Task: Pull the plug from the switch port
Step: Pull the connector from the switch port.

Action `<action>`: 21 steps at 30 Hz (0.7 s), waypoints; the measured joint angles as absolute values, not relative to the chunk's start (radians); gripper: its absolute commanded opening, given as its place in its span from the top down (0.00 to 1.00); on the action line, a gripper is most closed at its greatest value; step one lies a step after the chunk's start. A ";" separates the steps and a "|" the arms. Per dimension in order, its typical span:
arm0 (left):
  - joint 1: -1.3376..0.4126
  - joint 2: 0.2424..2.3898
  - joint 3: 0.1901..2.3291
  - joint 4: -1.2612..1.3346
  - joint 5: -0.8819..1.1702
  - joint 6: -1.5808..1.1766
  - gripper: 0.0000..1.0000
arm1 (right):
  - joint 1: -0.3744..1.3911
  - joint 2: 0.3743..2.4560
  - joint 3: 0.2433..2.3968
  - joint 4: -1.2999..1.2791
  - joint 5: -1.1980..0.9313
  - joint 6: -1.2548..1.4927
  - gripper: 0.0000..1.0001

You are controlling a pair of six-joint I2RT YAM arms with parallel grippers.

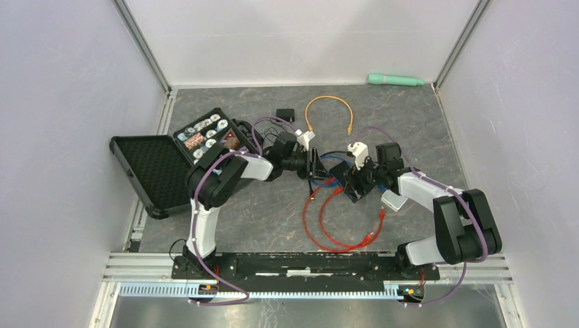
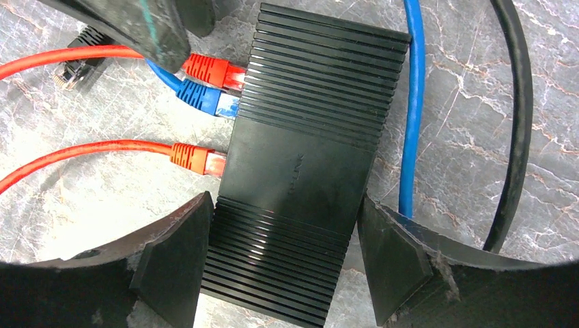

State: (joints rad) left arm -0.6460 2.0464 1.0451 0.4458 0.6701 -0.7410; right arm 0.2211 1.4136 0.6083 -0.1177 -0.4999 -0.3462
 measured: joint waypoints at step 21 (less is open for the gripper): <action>-0.654 2.178 1.166 0.459 0.768 -0.795 0.55 | 0.220 1.433 0.608 -0.112 -0.516 -0.350 0.71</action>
